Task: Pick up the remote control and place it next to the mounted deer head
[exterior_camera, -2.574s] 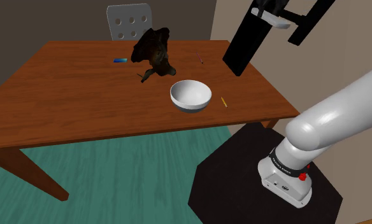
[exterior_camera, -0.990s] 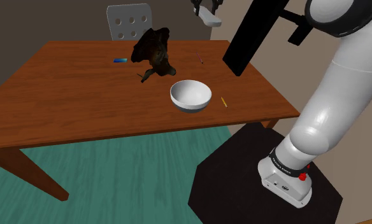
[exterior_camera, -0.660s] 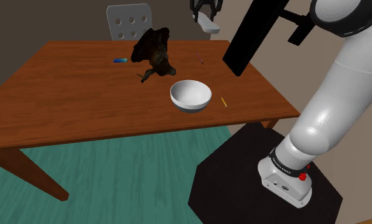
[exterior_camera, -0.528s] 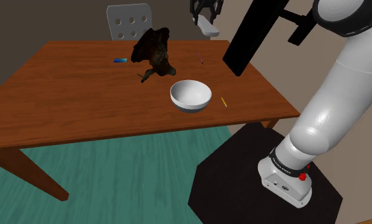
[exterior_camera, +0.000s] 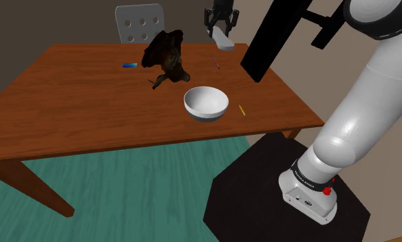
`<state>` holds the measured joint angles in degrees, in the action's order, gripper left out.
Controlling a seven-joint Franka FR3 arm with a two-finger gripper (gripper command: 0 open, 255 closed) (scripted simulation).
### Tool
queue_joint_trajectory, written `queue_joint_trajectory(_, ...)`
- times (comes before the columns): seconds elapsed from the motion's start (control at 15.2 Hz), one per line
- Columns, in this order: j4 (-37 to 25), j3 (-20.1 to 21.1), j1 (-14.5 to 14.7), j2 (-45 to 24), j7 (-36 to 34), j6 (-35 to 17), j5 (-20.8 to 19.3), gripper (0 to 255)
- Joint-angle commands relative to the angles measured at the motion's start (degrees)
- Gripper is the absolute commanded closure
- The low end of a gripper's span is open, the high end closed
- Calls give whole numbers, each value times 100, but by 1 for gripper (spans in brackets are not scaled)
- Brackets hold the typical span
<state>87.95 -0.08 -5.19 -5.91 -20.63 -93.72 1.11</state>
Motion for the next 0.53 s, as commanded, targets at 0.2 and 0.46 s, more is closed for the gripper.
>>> queue_joint_trajectory(0.2, 490, 1, 2, 70, 5, -425, 1, 255)
queue_joint_trajectory(0.46, 821, 1, 2, 88, 10, -738, 1, 255)
